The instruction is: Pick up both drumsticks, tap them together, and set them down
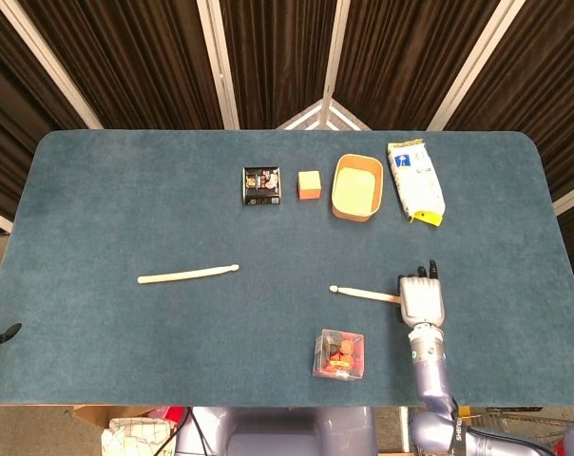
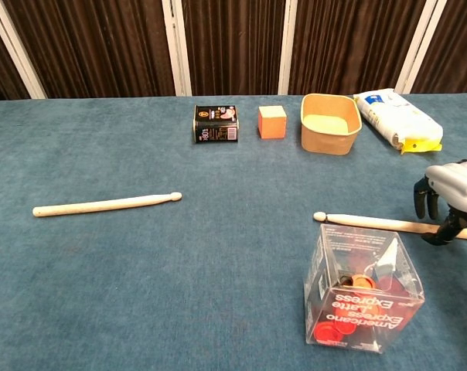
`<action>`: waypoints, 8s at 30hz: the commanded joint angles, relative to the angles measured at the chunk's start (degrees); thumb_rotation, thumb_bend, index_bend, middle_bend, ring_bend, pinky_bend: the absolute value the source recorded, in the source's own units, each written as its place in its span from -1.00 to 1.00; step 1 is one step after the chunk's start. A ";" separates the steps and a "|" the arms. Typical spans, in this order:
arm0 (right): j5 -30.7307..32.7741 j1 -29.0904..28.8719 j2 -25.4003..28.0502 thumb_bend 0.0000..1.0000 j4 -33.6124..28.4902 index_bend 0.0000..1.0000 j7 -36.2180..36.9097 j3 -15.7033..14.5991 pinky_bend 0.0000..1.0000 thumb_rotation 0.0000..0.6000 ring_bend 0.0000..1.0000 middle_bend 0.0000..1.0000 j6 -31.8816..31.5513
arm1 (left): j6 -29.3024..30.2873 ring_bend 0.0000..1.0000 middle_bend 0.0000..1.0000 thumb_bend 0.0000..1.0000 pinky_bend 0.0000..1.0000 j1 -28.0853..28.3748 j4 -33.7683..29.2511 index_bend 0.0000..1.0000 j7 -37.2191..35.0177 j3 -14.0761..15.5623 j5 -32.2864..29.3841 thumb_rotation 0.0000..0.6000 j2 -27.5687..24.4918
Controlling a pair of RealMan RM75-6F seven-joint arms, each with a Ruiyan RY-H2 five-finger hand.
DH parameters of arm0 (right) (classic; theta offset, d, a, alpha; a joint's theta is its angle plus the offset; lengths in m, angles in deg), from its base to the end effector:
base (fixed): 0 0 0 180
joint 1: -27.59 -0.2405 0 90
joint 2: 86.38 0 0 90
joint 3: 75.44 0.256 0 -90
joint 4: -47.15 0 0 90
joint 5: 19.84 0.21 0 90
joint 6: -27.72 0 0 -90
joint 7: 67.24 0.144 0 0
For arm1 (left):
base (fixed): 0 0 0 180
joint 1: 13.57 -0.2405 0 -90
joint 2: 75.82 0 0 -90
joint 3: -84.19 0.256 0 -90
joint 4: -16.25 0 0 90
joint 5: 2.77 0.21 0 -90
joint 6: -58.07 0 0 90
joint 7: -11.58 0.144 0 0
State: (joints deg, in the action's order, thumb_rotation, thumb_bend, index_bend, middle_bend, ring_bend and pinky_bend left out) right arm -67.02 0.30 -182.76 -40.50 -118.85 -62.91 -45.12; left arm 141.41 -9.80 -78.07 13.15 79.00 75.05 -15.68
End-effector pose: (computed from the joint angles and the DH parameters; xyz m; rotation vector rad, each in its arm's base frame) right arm -0.2261 -0.2882 -0.0187 1.5093 -0.9383 0.4612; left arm -0.3290 0.1819 0.1882 -1.2634 -0.9176 -0.7928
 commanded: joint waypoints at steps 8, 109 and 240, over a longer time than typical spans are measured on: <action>-0.02 -0.77 -1.00 -0.37 1.69 0.07 0.46 -0.70 -1.00 1.00 -0.56 0.02 -0.77 | 0.00 -1.00 -0.99 -0.73 -1.00 0.05 -0.05 -0.85 0.47 0.04 -0.13 1.00 0.13; -27.52 -0.02 33.54 -0.16 -7.33 0.44 67.54 11.67 -1.00 1.00 -0.31 0.32 2.73 | -34.73 -1.00 -0.37 -0.51 -1.00 20.23 13.78 -0.49 -9.16 -6.51 -17.17 1.00 12.19; -25.30 -4.36 30.01 -0.10 -6.07 0.50 61.86 9.39 -1.00 1.00 -0.26 0.36 2.17 | -12.06 -0.80 0.21 -0.06 -1.00 31.44 7.34 0.12 13.07 0.62 -9.61 1.00 21.17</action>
State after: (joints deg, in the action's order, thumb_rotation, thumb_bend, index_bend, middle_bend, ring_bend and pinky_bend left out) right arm -92.37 -2.61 -151.08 -48.30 -57.36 -54.01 -44.01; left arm 126.62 23.82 -71.11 34.24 77.74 56.45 8.55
